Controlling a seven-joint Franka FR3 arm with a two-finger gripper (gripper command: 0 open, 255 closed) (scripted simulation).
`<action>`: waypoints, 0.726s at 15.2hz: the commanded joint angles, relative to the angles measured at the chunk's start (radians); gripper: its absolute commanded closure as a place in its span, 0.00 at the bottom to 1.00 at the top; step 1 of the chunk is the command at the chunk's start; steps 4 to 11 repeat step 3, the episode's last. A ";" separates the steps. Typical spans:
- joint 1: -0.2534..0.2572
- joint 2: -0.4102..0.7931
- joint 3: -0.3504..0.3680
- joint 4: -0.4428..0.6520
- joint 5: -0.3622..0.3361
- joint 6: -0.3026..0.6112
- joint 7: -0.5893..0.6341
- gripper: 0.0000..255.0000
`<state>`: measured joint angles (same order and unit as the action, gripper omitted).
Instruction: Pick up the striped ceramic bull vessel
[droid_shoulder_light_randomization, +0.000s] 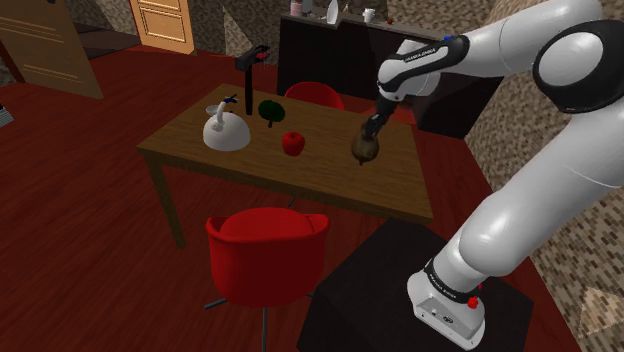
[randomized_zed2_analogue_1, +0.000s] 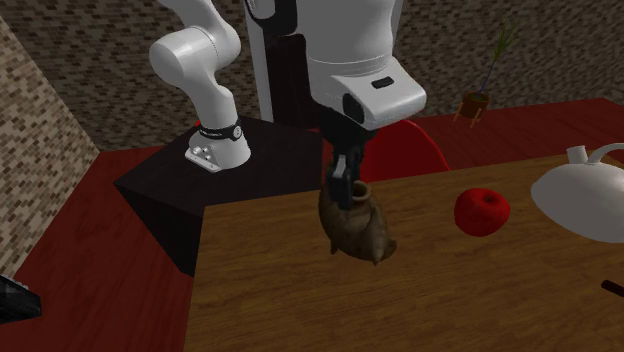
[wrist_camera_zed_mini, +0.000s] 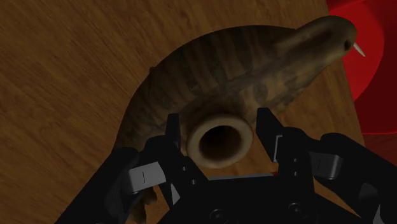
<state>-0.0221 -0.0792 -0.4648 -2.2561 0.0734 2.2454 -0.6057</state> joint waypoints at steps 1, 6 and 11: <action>-0.001 -0.018 0.002 0.012 -0.012 -0.027 0.010 1.00; -0.001 -0.019 0.002 0.013 -0.012 -0.029 0.011 1.00; -0.001 -0.019 0.002 0.013 -0.012 -0.029 0.011 1.00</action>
